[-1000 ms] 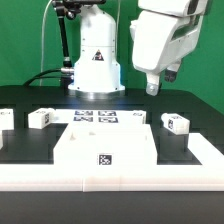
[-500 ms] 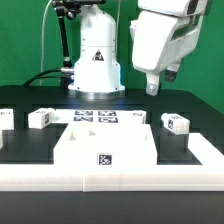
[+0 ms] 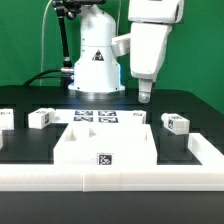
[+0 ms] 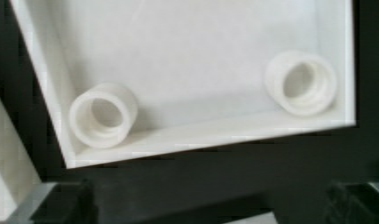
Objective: Assemble one leg
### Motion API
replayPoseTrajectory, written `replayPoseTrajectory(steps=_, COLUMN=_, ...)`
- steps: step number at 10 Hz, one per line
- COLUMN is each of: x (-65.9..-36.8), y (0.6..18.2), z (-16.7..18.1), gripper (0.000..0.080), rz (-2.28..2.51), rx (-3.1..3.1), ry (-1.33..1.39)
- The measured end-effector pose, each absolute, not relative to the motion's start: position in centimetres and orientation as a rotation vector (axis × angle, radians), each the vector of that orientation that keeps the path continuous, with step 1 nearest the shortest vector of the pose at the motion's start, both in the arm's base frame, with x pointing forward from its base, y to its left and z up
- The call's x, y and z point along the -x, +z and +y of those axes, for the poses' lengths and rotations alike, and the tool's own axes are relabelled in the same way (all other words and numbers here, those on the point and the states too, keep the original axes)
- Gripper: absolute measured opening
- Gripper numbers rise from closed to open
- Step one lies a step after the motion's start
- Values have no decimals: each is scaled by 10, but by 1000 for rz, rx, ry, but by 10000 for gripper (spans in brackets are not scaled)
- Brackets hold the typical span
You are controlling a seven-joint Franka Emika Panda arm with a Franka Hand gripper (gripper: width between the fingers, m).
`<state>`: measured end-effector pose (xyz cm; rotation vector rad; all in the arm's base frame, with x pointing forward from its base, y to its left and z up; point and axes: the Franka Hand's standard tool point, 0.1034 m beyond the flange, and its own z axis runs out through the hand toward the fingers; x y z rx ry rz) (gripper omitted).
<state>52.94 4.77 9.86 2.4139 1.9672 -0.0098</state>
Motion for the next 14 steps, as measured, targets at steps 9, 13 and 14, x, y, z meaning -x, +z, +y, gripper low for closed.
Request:
replayPoseTrajectory(steps=9, x=-497, y=57, z=23, gripper=650, rz=2111, rx=-2313, ry=-53)
replayPoseTrajectory(steps=13, x=-477, y=30, z=19, gripper=650, rz=2114, rx=-2343, ry=-66)
replayPoseTrajectory(steps=14, x=-476, y=25, z=20, gripper=650, rz=2111, rx=-2351, ry=-69)
